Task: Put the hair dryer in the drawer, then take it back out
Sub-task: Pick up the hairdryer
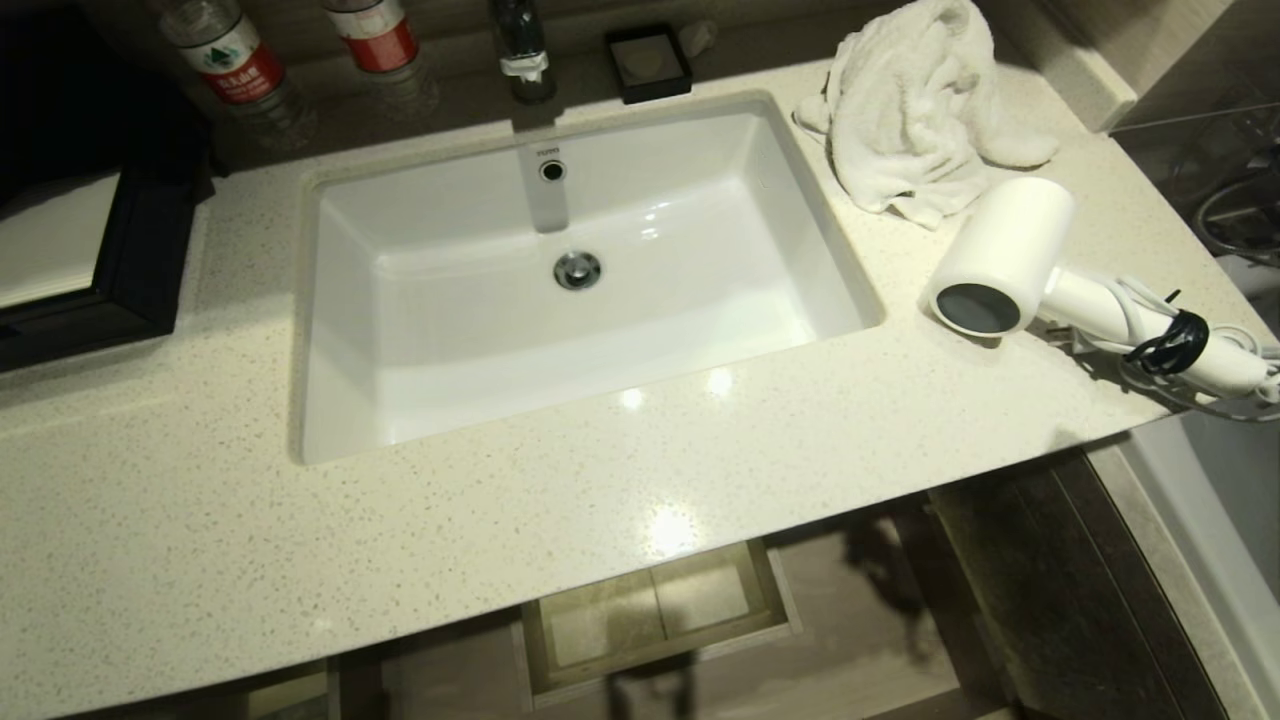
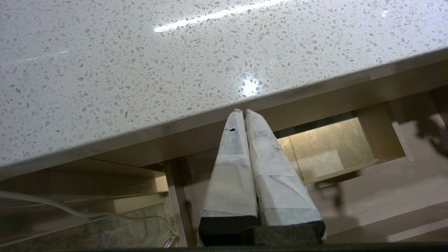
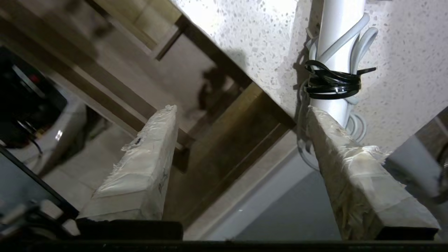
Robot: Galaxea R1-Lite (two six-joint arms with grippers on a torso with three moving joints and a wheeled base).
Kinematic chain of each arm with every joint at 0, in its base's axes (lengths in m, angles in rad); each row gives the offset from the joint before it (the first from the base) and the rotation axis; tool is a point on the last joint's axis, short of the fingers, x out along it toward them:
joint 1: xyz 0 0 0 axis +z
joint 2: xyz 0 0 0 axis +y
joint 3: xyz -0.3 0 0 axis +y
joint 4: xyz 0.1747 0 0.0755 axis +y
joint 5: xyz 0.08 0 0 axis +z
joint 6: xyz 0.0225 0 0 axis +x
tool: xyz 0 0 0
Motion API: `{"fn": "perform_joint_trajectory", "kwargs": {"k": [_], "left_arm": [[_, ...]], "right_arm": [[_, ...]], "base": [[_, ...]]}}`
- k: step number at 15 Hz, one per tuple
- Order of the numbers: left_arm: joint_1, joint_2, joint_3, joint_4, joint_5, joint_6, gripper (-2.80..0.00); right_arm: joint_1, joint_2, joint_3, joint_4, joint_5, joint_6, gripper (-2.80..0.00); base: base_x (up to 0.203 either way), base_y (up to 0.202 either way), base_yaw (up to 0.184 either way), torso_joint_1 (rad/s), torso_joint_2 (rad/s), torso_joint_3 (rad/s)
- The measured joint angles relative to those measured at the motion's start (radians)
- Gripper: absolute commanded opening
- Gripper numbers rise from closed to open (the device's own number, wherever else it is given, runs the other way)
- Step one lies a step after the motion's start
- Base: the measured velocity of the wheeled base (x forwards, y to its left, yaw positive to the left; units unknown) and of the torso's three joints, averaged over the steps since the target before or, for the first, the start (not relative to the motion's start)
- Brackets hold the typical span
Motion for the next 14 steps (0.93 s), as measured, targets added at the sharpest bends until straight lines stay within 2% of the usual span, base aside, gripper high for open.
{"fn": "perform_joint_trajectory", "kwargs": {"k": [2, 4, 9, 14], "left_arm": [[0.0, 0.0, 0.0, 0.0, 0.0, 0.0, -2.8], [0.0, 0.0, 0.0, 0.0, 0.0, 0.0, -2.8], [0.0, 0.0, 0.0, 0.0, 0.0, 0.0, -2.8], [0.0, 0.0, 0.0, 0.0, 0.0, 0.0, -2.8]], "right_arm": [[-0.066, 0.045, 0.003, -0.004, 0.051, -0.181, 0.0], [-0.089, 0.088, -0.005, -0.022, 0.038, -0.267, 0.0], [-0.097, 0.232, -0.075, -0.12, 0.011, -0.305, 0.0], [-0.099, 0.368, -0.159, -0.153, -0.018, -0.292, 0.0]], "base": [[0.0, 0.0, 0.0, 0.0, 0.0, 0.0], [0.0, 0.0, 0.0, 0.0, 0.0, 0.0], [0.0, 0.0, 0.0, 0.0, 0.0, 0.0], [0.0, 0.0, 0.0, 0.0, 0.0, 0.0]]}}
